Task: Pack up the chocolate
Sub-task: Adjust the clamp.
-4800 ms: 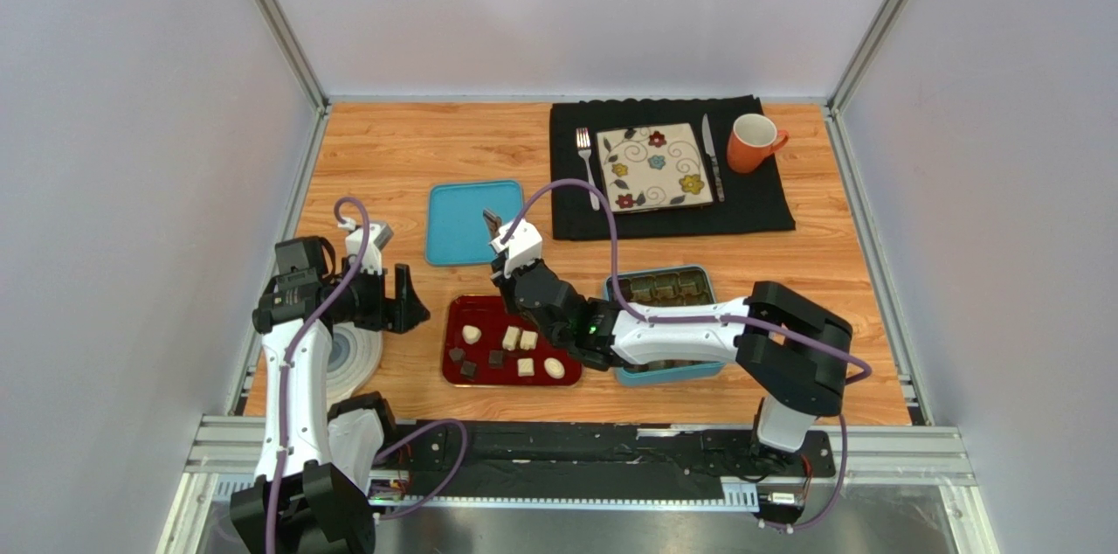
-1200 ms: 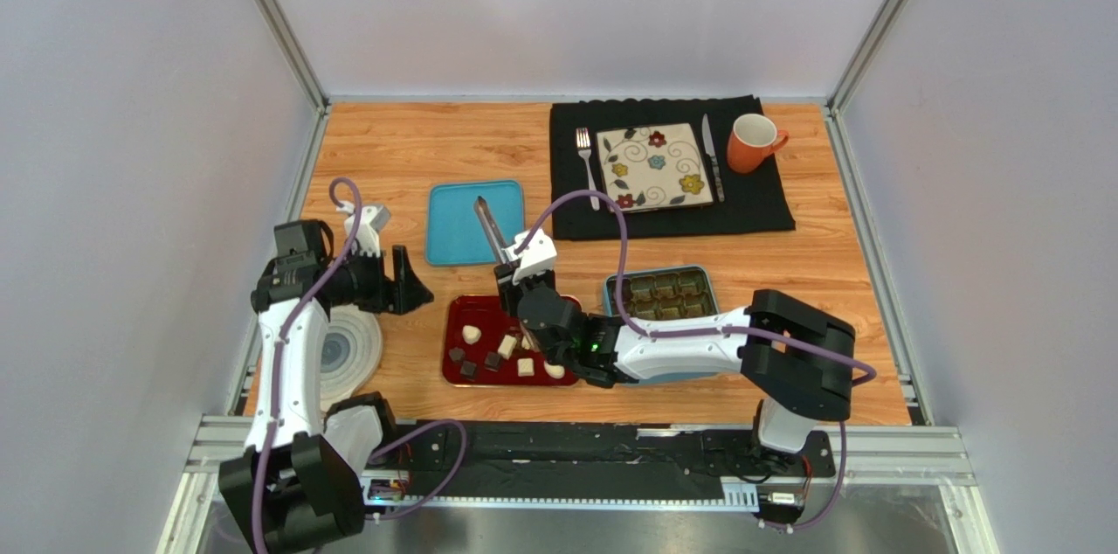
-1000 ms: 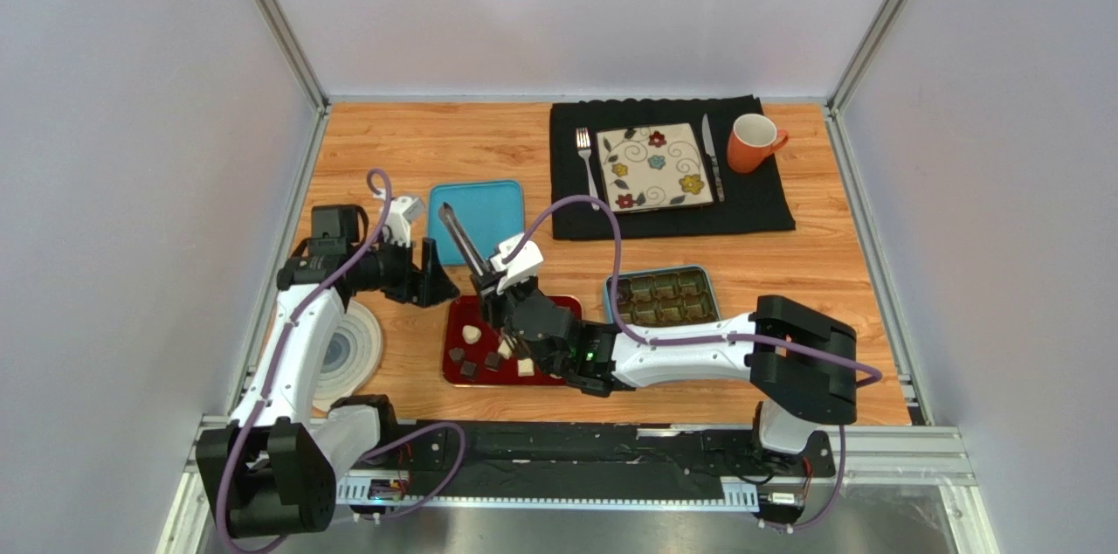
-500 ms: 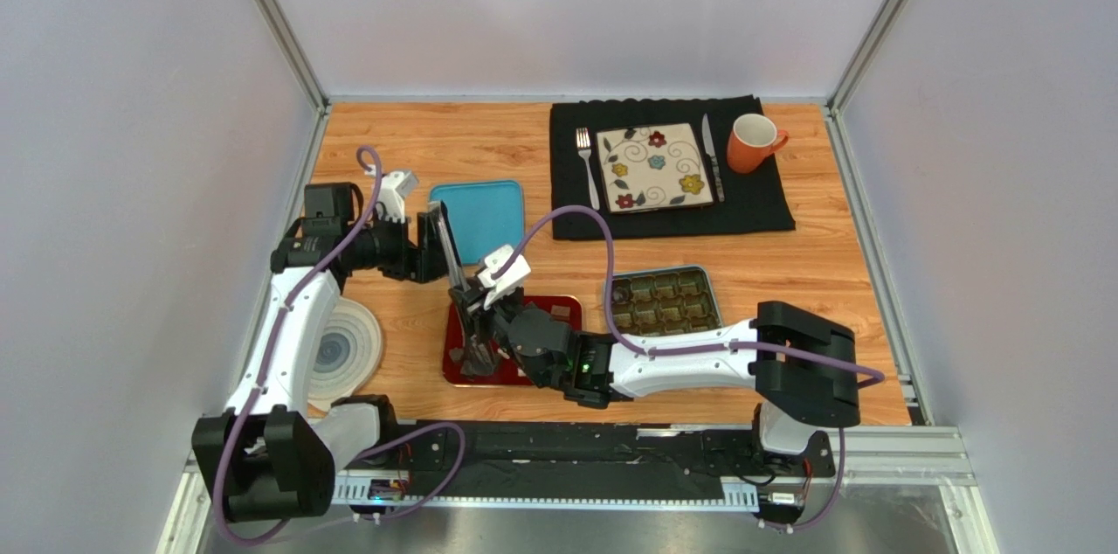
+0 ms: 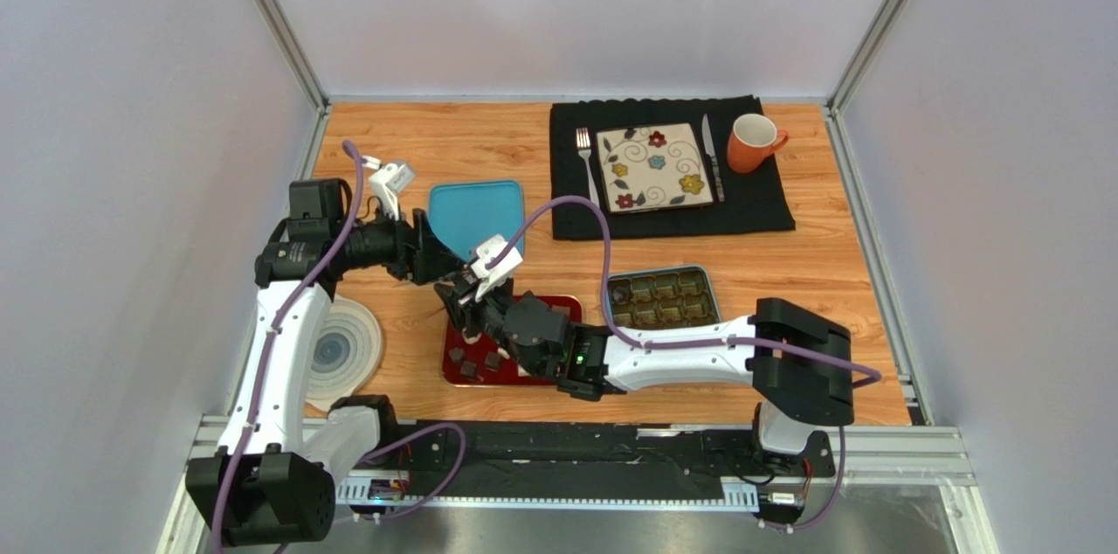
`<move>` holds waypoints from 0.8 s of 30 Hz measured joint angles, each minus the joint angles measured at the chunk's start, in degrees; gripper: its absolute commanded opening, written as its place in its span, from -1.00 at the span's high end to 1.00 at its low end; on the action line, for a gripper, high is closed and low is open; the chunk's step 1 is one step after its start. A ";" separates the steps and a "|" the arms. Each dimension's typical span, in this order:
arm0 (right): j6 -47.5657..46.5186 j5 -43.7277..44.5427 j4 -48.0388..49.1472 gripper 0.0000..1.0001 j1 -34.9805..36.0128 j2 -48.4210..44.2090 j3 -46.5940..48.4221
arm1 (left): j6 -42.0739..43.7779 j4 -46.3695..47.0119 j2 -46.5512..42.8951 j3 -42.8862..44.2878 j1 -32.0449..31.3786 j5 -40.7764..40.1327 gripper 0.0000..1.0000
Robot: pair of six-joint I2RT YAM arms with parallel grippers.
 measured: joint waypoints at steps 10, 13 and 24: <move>0.20 -2.67 -0.50 0.46 -0.37 1.42 1.07 | 0.44 -1.55 -0.57 0.52 -0.15 1.36 -0.54; 0.22 -2.99 -0.96 0.60 -0.39 1.49 1.09 | 0.72 -1.95 -0.57 0.52 -0.22 1.38 -0.55; -1.03 -3.54 -3.23 0.74 -1.77 -3.43 -0.74 | 4.76 -6.16 -0.26 7.50 -0.85 -6.29 -0.82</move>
